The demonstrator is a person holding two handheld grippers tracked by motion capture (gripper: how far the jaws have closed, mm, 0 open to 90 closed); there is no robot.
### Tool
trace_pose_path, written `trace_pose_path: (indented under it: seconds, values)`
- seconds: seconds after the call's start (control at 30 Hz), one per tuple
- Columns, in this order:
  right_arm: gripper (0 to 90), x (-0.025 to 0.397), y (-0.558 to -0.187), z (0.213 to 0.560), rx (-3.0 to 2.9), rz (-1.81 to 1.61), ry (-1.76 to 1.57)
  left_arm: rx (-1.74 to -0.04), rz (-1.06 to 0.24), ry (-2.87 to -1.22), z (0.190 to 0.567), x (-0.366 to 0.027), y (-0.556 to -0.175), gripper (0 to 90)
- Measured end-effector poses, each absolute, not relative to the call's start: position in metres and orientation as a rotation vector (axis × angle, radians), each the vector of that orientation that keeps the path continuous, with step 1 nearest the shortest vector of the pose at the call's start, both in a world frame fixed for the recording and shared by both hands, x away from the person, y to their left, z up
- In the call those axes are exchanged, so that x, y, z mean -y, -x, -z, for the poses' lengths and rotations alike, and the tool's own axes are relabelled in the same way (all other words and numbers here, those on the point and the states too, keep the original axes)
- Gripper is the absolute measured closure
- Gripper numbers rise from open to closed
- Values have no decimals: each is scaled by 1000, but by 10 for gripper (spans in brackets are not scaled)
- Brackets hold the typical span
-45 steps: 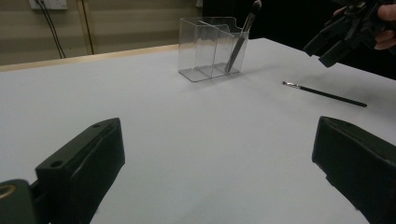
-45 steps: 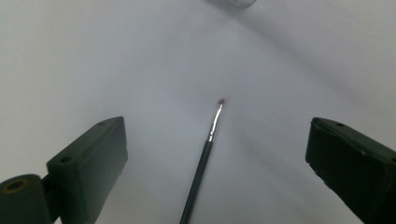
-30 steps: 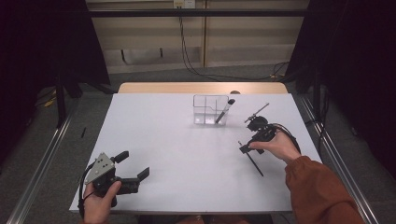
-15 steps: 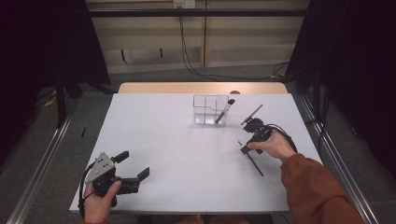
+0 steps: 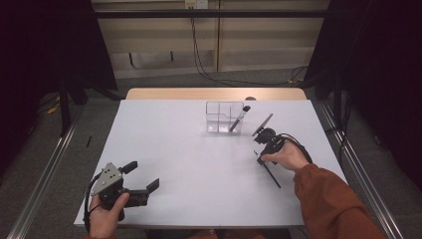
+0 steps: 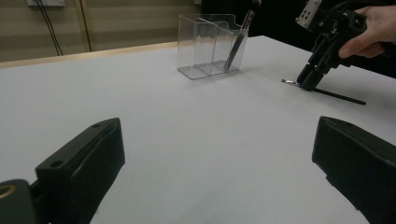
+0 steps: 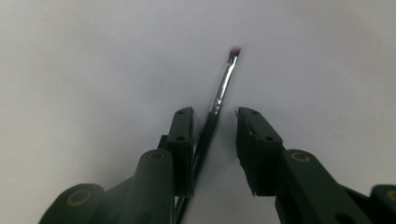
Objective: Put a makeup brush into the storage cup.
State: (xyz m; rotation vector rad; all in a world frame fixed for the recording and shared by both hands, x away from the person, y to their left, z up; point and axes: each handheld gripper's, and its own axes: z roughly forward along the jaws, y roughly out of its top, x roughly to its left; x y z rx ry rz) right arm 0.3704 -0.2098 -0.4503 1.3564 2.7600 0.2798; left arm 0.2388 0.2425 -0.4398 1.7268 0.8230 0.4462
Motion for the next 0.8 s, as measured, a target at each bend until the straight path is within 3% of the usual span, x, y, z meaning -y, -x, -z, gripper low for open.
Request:
trace_pose_path:
  seconds: [0.33, 0.53, 0.8]
  values:
    - [755, 203, -374, 449, -2766, -195, -1401, -826, -446, -1731, 440, -243, -239, 25]
    - [855, 199, -374, 449, -2772, -177, -1413, -829, -443, -1731, 440, -242, -239, 25]
    - [861, 200, -374, 449, -2775, -193, -1424, -832, -442, -1732, 440, -243, -239, 25]
